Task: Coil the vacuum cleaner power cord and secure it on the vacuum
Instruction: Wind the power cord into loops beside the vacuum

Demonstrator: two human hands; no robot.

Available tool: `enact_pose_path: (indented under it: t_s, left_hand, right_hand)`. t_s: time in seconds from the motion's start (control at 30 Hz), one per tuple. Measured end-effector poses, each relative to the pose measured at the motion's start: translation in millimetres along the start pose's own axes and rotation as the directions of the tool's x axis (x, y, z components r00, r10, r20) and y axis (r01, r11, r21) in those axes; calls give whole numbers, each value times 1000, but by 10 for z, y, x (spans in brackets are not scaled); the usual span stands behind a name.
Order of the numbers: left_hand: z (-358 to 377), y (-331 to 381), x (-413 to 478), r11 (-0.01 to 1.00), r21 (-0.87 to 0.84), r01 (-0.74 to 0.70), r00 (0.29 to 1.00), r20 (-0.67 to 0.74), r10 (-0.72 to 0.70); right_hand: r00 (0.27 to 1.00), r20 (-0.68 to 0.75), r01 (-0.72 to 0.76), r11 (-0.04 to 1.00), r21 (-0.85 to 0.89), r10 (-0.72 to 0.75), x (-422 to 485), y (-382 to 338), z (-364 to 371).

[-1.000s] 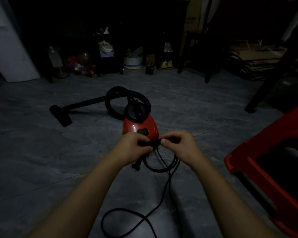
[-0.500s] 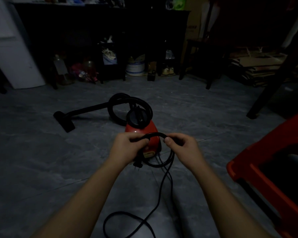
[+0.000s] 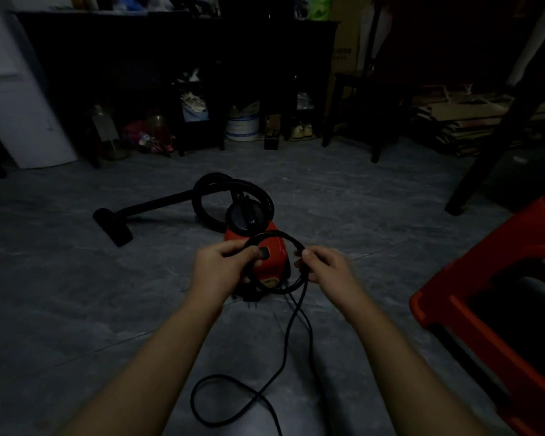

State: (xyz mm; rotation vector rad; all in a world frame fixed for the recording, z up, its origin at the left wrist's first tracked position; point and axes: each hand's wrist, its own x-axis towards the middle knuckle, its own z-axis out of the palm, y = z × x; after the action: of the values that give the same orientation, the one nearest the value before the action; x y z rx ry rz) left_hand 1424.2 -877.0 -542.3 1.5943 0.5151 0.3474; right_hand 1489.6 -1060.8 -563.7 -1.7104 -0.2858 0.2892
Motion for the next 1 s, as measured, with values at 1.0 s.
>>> enact_pose_path:
  t_s: [1.0]
  left_hand:
    - [-50,-79,68,984,173,-47,972,235,5]
  right_hand:
    - [996,13,84,986,-142,-83,51,65,22]
